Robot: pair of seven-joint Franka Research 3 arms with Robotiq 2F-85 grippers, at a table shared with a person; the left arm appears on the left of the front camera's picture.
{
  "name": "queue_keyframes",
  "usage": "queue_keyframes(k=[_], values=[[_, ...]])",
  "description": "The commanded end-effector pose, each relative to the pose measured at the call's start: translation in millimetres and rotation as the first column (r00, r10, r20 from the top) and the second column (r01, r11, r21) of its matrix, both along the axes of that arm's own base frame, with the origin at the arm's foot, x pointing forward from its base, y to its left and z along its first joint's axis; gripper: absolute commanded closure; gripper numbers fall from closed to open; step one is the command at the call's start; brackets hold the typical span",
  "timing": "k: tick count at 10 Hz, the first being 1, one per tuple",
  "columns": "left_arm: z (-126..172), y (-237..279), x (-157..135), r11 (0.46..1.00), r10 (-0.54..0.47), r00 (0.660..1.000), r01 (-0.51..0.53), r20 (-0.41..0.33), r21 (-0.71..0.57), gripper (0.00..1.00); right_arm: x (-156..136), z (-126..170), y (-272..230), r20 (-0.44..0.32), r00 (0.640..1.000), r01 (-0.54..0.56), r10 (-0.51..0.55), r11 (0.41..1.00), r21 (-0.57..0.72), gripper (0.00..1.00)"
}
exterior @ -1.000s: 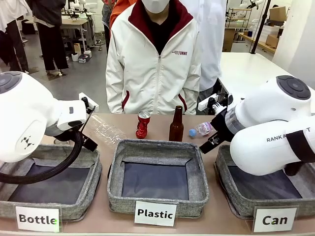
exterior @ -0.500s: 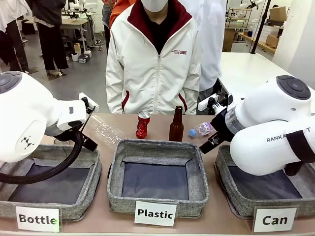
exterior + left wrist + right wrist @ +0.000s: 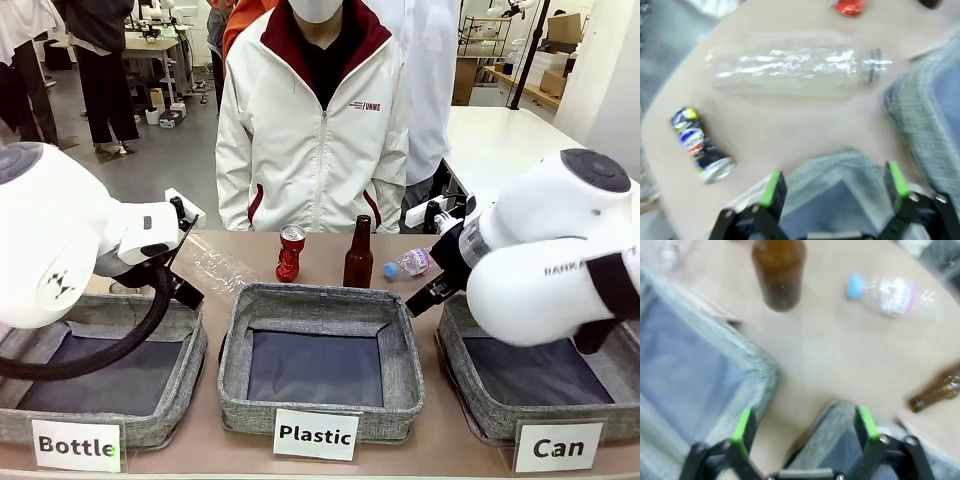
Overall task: Sort the can waste into the basket.
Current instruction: Pick up the can waste from the table and place it in the right Fabric basket.
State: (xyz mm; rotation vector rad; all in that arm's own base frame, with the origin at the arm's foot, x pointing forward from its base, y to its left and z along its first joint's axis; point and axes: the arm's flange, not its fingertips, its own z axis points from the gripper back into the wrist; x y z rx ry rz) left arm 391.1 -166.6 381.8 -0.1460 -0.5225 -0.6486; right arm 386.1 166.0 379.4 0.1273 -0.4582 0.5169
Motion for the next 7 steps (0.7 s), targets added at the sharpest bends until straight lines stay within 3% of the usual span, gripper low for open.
queue_keyframes(k=[1, 3, 4, 5, 6, 7], values=[[50, 45, -38, 0.964, -0.098, 0.990, 0.069, -0.103, -0.255, 0.00, -37, 61, -36, -0.064, 0.993, 0.118, -0.104, 0.955, 0.272, 0.00], [84, 83, -69, 0.850, -0.220, 0.969, 0.135, -0.111, -0.509, 0.00, -82, 94, -90, -0.074, 0.997, 0.048, -0.010, 0.852, 0.522, 0.00], [93, 126, -83, 0.786, -0.228, 0.968, 0.122, -0.100, -0.606, 0.00, -105, 103, -127, -0.060, 0.997, 0.000, 0.048, 0.775, 0.632, 0.00], [92, 170, -93, 0.715, -0.194, 0.976, 0.074, -0.095, -0.696, 0.00, -120, 101, -168, -0.062, 0.998, 0.034, 0.013, 0.718, 0.695, 0.00], [81, 226, -103, 0.655, -0.059, 0.995, -0.025, -0.084, -0.755, 0.00, -132, 91, -211, -0.069, 0.991, 0.126, -0.112, 0.659, 0.742, 0.00], [62, 263, -113, 0.588, 0.139, 0.983, -0.181, -0.122, -0.788, 0.00, -146, 75, -254, -0.069, 0.975, 0.185, -0.212, 0.594, 0.783, 0.00]])
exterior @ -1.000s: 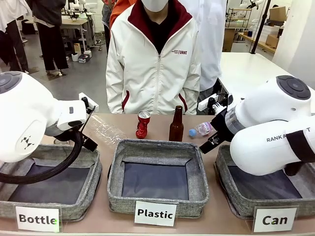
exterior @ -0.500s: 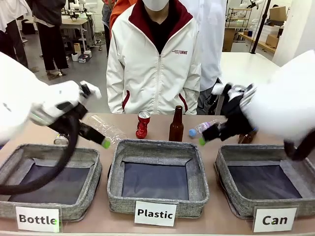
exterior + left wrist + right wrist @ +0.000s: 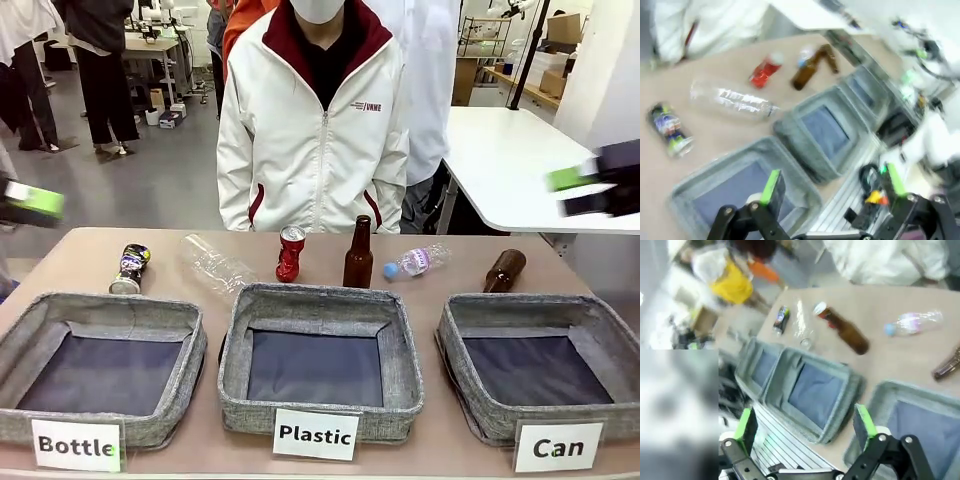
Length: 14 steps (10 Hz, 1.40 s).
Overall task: Sort the can waste into the basket.
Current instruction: Pick up the can waste from the table and place it in the right Fabric basket.
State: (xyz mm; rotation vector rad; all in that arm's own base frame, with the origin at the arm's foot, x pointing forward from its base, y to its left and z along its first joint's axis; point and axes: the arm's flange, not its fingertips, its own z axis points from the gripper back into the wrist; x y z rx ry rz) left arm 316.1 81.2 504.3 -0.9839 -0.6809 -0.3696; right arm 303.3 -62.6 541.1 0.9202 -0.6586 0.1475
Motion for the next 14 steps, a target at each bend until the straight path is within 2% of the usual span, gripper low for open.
queue_keyframes(k=[1, 2, 3, 4, 5, 6, 10, 11, 12, 13, 14], values=[[-83, 52, -47, 0.935, 0.324, 0.943, -0.331, -0.075, -0.127, 0.00, -75, -110, -62, -0.030, 0.978, 0.207, -0.205, 0.977, 0.047, 0.00], [-96, 73, -57, 0.885, 0.410, 0.906, -0.422, -0.103, -0.196, 0.00, -80, -130, -84, -0.058, 0.969, 0.241, -0.239, 0.970, 0.029, 0.00], [-111, 91, -64, 0.835, 0.468, 0.876, -0.481, -0.117, -0.267, 0.00, -81, -147, -100, -0.136, 0.936, 0.327, -0.325, 0.945, -0.010, 0.00], [-119, 97, -65, 0.804, 0.512, 0.848, -0.528, -0.136, -0.274, 0.00, -83, -156, -109, -0.142, 0.936, 0.331, -0.322, 0.943, 0.041, 0.00], [-120, 83, -61, 0.750, 0.594, 0.786, -0.618, -0.173, -0.236, 0.00, -79, -158, -113, -0.157, 0.914, 0.386, -0.374, 0.921, 0.053, 0.00], [-86, 169, -49, 0.821, 0.495, 0.850, -0.525, -0.179, -0.223, 0.00, -58, -102, -179, -0.132, 0.932, 0.346, -0.339, 0.937, 0.038, 0.00], [-86, 169, -49, 0.821, 0.495, 0.850, -0.525, -0.179, -0.223, 0.00, -58, -102, -179, -0.132, 0.932, 0.346, -0.339, 0.937, 0.038, 0.00], [-88, 165, -47, 0.815, 0.496, 0.842, -0.536, -0.213, -0.221, 0.00, -58, -102, -179, -0.132, 0.932, 0.346, -0.339, 0.937, 0.038, 0.00], [-73, 137, -33, 0.895, 0.403, 0.904, -0.422, -0.141, -0.146, 0.00, -58, -102, -179, -0.132, 0.932, 0.346, -0.339, 0.937, 0.038, 0.00], [-57, 104, -20, 0.960, 0.260, 0.963, -0.266, -0.073, -0.090, 0.00, -58, -102, -179, -0.132, 0.932, 0.346, -0.339, 0.937, 0.038, 0.00], [-41, 61, 11, 0.993, 0.115, 0.993, -0.116, -0.017, -0.010, 0.00, -58, -102, -179, -0.132, 0.932, 0.346, -0.339, 0.937, 0.038, 0.00]])
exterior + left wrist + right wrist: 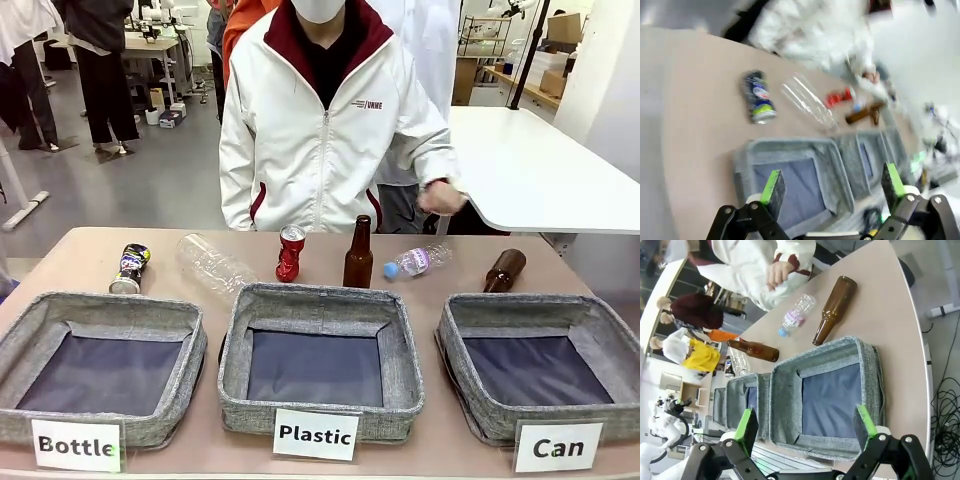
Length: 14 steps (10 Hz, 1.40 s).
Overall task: Sort the can waste into the basket.
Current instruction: Pick up the can waste from the table and place it in the right Fabric basket.
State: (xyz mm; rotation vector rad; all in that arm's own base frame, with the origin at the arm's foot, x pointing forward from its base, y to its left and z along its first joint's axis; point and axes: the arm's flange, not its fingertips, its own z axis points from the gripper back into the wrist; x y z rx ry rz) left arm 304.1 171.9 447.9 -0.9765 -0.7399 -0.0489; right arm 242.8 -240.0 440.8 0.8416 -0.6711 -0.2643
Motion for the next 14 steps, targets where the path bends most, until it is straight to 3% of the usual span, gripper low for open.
queue_keyframes(k=[1, 4, 6, 7, 8, 12, 14], values=[[23, -70, 59, 0.945, -0.288, 0.955, 0.271, 0.074, 0.185, 0.00, 2, -2, -1, 0.036, 0.999, -0.009, 0.009, 1.000, 0.000, 0.00], [12, -201, 136, 0.834, -0.515, 0.852, 0.471, 0.097, 0.286, 0.00, 2, -2, -1, 0.036, 0.999, -0.009, 0.009, 1.000, 0.000, 0.00], [-17, -272, 158, 0.797, -0.537, 0.843, 0.496, 0.032, 0.344, 0.00, 2, -2, -1, 0.036, 0.999, -0.009, 0.009, 1.000, 0.000, 0.00], [-21, -283, 165, 0.827, -0.469, 0.883, 0.453, -0.037, 0.334, 0.00, 2, -2, -1, 0.036, 0.999, -0.009, 0.009, 1.000, 0.000, 0.00], [-7, -274, 142, 0.792, -0.552, 0.834, 0.517, 0.019, 0.326, 0.00, 2, -2, -1, 0.036, 0.999, -0.009, 0.009, 1.000, 0.000, 0.00], [-13, -282, 152, 0.796, -0.539, 0.842, 0.507, 0.007, 0.332, 0.00, 2, -2, -1, 0.036, 0.999, -0.009, 0.009, 1.000, 0.000, 0.00], [-23, -293, 195, 0.744, -0.647, 0.762, 0.624, 0.025, 0.240, 0.00, 2, -2, -1, 0.036, 0.999, -0.009, 0.009, 1.000, 0.000, 0.00]])
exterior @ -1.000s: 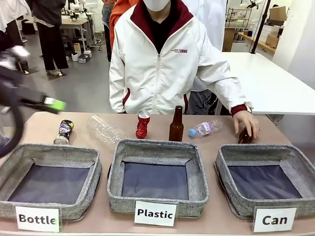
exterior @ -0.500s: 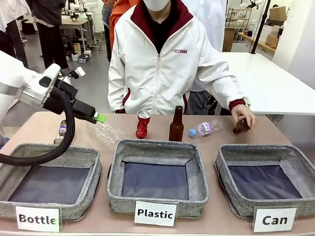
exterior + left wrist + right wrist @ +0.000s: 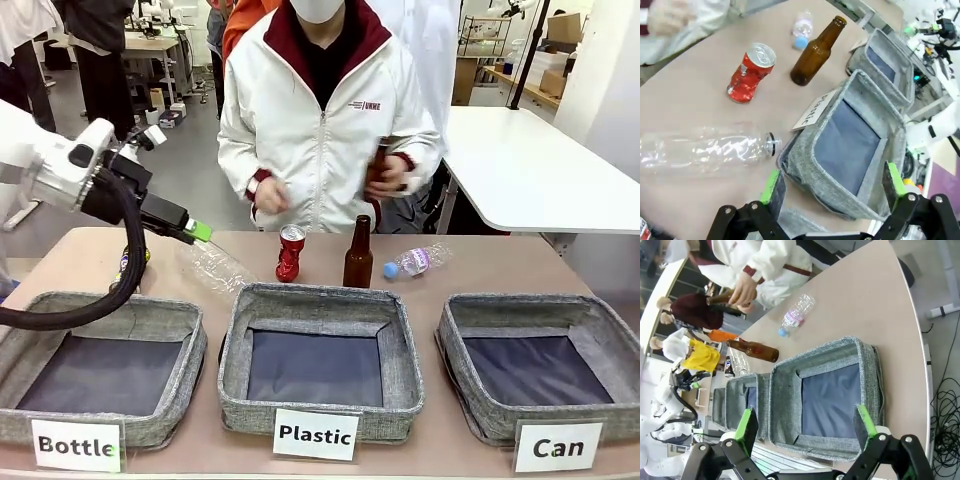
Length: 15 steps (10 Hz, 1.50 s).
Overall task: Sort the can waste into the basket.
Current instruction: Pick up the can waste from the table and place it in the right Fabric basket.
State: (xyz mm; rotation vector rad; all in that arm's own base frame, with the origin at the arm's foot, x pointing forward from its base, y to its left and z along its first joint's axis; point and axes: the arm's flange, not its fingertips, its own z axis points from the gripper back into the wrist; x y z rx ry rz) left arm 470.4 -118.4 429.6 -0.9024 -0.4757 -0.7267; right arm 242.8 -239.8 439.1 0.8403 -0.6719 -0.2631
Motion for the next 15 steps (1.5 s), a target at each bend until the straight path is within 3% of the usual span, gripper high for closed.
queue_keyframes(k=[1, 3, 6, 9, 11, 12, 13, 15], values=[[-1, 13, 32, 0.971, -0.199, 0.980, 0.193, -0.029, -0.142, 0.00, 2, 0, -1, 0.035, 0.999, -0.008, 0.008, 1.000, 0.001, 0.00], [22, 83, 9, 0.939, -0.209, 0.976, 0.218, 0.062, -0.264, 0.00, 2, 0, -1, 0.035, 0.999, -0.008, 0.008, 1.000, 0.001, 0.00], [27, 165, -40, 0.919, -0.084, 0.988, 0.129, 0.133, -0.372, 0.00, 2, 0, -1, 0.035, 0.999, -0.008, 0.008, 1.000, 0.001, 0.00], [24, 163, -26, 0.926, -0.096, 0.988, 0.132, 0.118, -0.353, 0.00, 2, 0, -1, 0.035, 0.999, -0.008, 0.008, 1.000, 0.001, 0.00], [59, 268, -42, 0.924, 0.098, 0.987, -0.042, 0.130, -0.379, 0.00, 2, 0, -1, 0.035, 0.999, -0.008, 0.008, 1.000, 0.001, 0.00], [74, 336, -68, 0.924, 0.178, 0.978, -0.129, 0.107, -0.359, 0.00, 2, 0, -1, 0.035, 0.999, -0.008, 0.008, 1.000, 0.001, 0.00], [84, 393, -104, 0.870, 0.333, 0.940, -0.275, 0.076, -0.409, 0.00, 2, 0, -1, 0.035, 0.999, -0.008, 0.008, 1.000, 0.001, 0.00], [84, 417, -133, 0.844, 0.385, 0.919, -0.315, 0.081, -0.434, 0.00, 2, 0, -1, 0.035, 0.999, -0.008, 0.008, 1.000, 0.001, 0.00]])
